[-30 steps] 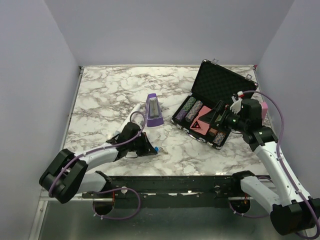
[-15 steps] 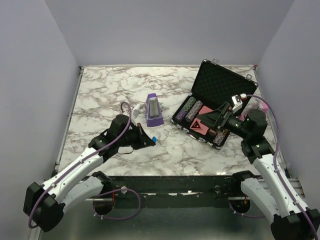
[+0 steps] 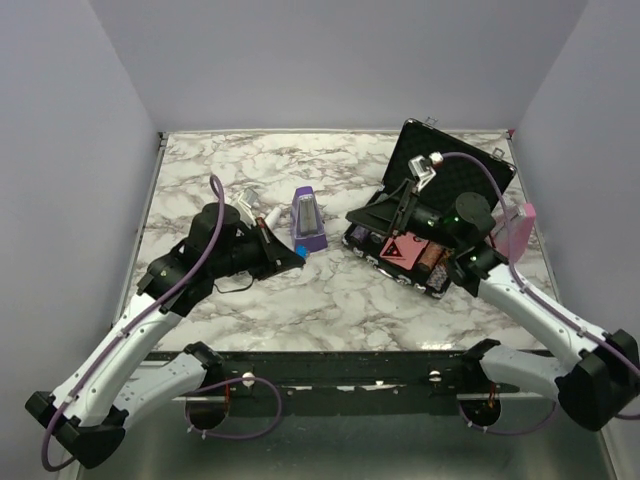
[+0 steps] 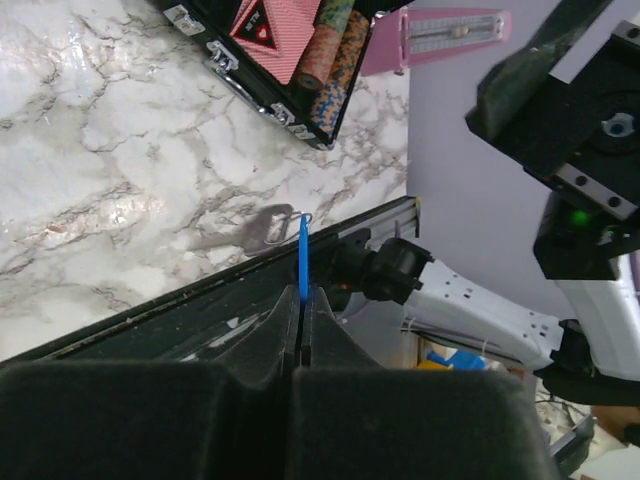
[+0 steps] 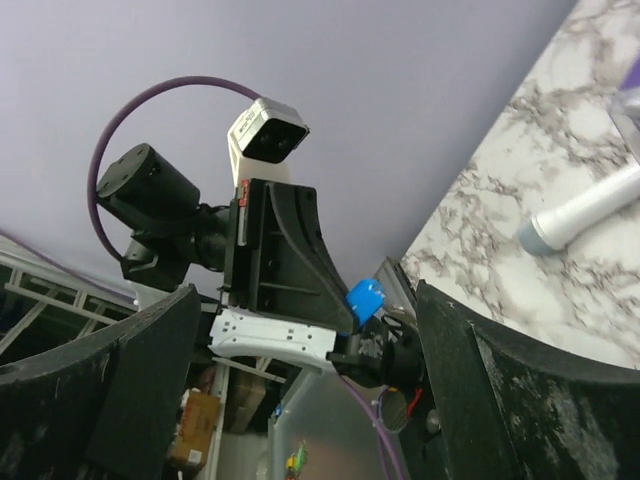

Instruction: Remove the keys from the keyring

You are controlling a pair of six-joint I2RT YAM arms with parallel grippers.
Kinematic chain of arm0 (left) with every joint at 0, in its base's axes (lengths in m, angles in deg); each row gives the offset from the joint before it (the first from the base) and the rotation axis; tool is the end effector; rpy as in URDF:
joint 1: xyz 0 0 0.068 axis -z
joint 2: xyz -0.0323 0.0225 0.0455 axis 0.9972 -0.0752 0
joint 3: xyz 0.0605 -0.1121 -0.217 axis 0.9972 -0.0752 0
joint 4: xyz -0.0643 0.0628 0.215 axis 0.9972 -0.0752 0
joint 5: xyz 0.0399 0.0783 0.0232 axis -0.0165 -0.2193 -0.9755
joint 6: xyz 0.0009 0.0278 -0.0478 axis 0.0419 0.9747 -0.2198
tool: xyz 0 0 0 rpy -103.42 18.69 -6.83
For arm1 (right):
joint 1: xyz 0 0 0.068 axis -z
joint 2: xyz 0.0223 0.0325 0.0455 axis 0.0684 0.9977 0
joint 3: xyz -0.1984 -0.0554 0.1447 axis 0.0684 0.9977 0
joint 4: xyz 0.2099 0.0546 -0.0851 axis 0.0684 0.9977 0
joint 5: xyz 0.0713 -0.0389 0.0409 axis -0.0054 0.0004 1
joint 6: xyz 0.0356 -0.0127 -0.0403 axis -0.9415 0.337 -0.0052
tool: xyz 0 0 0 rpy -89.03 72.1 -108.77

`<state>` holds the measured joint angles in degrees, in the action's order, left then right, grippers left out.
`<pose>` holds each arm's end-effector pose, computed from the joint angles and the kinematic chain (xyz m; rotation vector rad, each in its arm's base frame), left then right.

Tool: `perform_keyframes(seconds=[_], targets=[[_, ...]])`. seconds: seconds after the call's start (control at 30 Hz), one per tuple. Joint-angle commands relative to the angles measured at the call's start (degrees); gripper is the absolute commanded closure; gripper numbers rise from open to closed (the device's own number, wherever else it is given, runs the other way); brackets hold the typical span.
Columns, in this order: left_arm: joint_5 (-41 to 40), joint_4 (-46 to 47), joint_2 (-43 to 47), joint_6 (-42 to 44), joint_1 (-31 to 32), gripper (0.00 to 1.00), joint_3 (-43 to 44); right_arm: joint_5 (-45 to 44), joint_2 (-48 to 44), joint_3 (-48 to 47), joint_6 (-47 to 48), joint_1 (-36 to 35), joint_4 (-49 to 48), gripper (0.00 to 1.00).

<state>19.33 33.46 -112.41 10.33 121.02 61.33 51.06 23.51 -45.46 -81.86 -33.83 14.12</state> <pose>0.1229 -0.1009 0.3299 -0.3186 2.3464 -1.2499 0.1850 0.1315 0.3364 -0.0950 1.7224 1.7155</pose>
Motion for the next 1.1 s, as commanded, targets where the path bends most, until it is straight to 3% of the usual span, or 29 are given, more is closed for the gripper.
perform_keyframes(seconds=[0.0, 0.3, 0.6, 1.07], targets=[[-3.01, -8.56, 0.54, -4.3, 0.26, 1.0, 6.61, -3.21, 7.19, -4.89, 0.07, -3.66, -14.0, 0.06], [-3.72, -13.22, 1.86, -7.47, 0.09, 1.0, 12.94, -1.01, 21.09, -7.62, -9.86, -10.25, -39.24, 0.13], [-6.97, -13.93, 4.67, -10.46, 0.0, 1.0, 16.28, -2.15, 24.87, -9.03, -11.88, -16.23, -45.84, 0.2], [-6.36, -13.93, 5.38, -11.61, -0.09, 1.0, 19.97, -2.24, 29.62, -16.15, -9.07, -21.77, -42.59, 0.23]])
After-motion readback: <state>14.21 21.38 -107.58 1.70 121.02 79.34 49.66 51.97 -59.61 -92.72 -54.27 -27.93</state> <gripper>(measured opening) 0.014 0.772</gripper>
